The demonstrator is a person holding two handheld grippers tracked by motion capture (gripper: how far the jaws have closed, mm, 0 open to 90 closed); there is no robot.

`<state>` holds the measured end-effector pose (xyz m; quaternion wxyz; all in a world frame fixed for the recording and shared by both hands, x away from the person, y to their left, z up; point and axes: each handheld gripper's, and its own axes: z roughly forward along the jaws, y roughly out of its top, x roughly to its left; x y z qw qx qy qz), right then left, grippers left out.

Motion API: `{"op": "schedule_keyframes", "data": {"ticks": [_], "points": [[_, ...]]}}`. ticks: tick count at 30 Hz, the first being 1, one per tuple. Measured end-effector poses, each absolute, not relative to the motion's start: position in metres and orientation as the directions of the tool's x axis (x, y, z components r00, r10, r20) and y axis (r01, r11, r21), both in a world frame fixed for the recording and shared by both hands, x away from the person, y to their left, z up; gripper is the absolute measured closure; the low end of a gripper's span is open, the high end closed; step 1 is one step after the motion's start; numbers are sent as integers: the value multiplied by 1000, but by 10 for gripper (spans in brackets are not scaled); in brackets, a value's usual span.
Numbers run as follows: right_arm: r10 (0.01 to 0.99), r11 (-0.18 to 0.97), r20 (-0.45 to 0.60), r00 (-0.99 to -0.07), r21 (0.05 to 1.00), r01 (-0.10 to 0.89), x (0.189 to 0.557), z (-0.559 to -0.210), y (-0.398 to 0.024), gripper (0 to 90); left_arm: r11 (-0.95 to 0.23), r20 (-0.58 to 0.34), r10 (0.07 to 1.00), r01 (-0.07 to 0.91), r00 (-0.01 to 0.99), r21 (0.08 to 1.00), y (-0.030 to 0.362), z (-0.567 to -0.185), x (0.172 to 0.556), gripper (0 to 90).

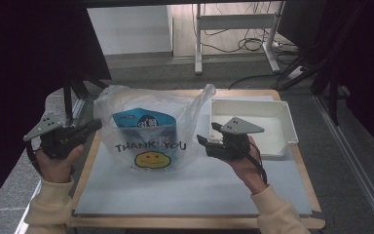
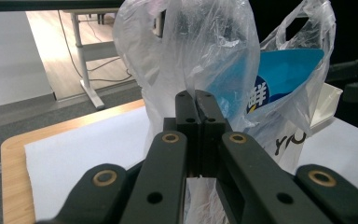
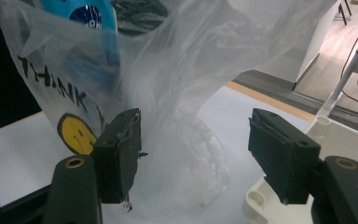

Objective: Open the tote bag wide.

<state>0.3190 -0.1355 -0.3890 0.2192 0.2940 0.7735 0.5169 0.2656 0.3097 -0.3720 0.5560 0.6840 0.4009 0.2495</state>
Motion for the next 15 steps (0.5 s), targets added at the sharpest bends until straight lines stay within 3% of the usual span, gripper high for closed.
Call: {"op": "schedule_keyframes", "data": {"ticks": [15], "points": [[669,261,-1,-743,937,234,333,-372,-120,345,-48,-116,826,273,552,961,310,-373,266,900]]}}
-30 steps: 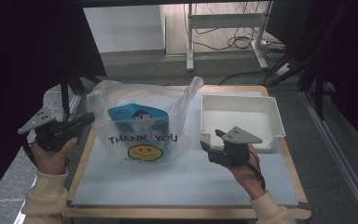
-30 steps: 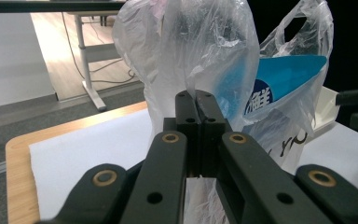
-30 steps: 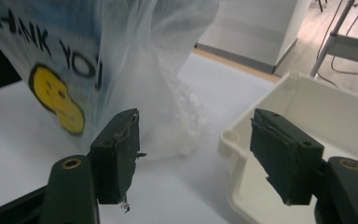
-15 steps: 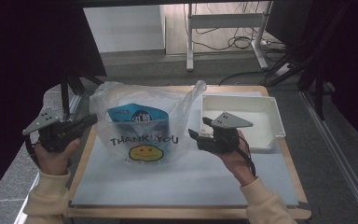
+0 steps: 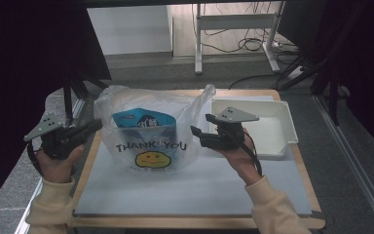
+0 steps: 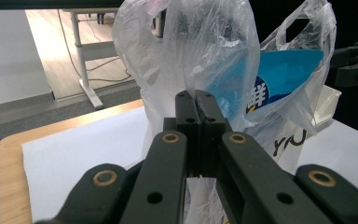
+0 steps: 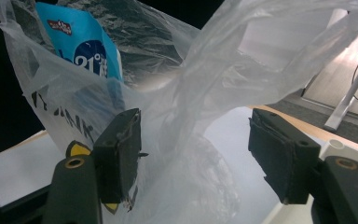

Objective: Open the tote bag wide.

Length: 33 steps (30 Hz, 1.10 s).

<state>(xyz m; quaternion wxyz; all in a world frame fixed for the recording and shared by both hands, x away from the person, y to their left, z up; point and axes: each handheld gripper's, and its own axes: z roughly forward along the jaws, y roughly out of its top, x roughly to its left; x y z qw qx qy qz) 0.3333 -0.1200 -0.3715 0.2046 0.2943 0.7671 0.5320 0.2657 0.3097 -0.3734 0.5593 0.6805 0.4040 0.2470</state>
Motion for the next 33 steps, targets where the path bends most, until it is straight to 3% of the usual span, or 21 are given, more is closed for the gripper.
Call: {"op": "schedule_keyframes", "data": {"ticks": [10,13,14,15,16,19,21,33], "points": [[634,288,6,-773,926,243,342,-369,-98,402,-38,-122,827,272,549,962,312,-374,266,900],[623,305,-6,-782,923,236,342,-369,-91,534,-40,-123,826,275,549,961,312,-374,266,900],[623,305,-6,-782,923,236,342,-369,-91,534,-40,-123,826,275,549,961,312,-374,266,900],[610,319,-15,-792,920,228,341,-368,-88,630,-40,-122,827,275,549,961,312,-374,266,900],[610,319,-15,-792,920,228,341,-368,-88,630,-40,-122,827,275,549,961,312,-374,266,900],[597,329,-48,-801,925,190,338,-365,-84,785,-37,-125,828,275,546,961,314,-374,266,900],[588,334,-65,-806,927,169,336,-363,-83,826,-36,-125,829,275,545,961,314,-374,266,900],[582,329,-104,-807,937,116,328,-364,-83,840,-35,-132,836,292,532,956,315,-380,266,900]]}}
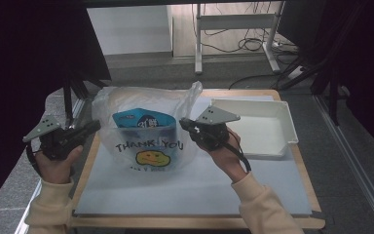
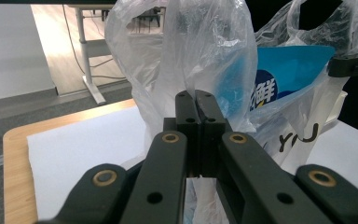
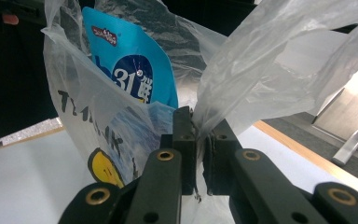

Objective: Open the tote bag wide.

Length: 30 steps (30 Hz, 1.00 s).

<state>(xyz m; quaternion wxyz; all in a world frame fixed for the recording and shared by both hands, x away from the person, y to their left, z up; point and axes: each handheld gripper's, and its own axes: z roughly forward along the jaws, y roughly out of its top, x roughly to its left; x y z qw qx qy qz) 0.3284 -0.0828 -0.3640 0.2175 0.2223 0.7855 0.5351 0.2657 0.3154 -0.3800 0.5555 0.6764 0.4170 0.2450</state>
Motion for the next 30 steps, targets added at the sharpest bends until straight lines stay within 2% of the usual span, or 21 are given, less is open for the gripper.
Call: {"op": "schedule_keyframes", "data": {"ticks": [3,30], "points": [[580,307,-75,-811,942,133,329,-367,-84,840,-36,-134,838,298,529,954,316,-382,265,900],[584,317,-47,-811,932,174,327,-402,-86,839,-43,-155,853,363,498,931,317,-403,259,900]]}}
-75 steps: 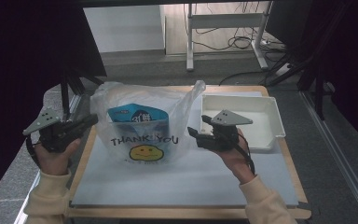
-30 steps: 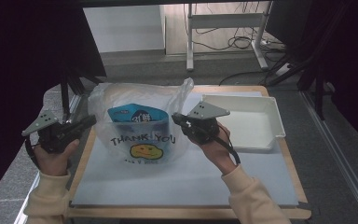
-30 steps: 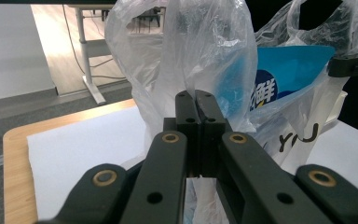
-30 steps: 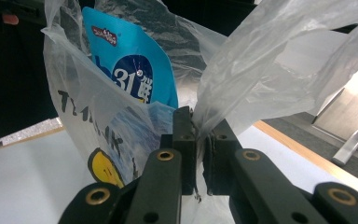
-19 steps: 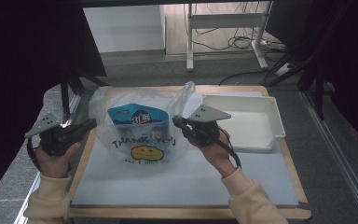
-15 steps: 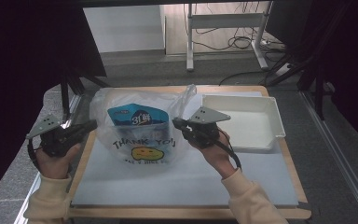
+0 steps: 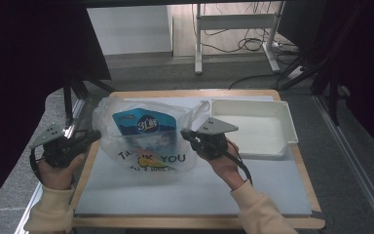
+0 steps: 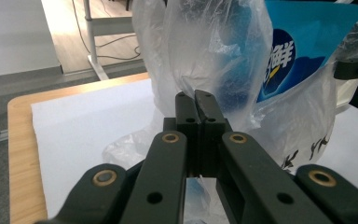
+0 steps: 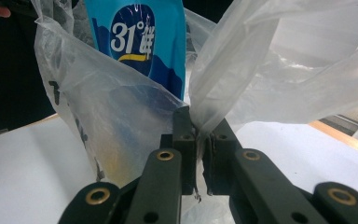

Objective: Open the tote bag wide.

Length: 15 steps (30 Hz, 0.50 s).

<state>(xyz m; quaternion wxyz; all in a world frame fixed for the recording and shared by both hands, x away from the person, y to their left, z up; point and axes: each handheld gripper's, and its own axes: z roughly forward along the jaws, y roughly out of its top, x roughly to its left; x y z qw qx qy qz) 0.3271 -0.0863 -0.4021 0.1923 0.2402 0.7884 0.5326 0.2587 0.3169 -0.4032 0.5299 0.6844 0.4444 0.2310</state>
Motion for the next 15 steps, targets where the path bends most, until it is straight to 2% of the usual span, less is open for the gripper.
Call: {"op": "schedule_keyframes", "data": {"ticks": [15], "points": [[582,326,-39,-812,926,189,325,-415,-86,839,-51,-172,860,417,480,907,316,-422,257,900]]}}
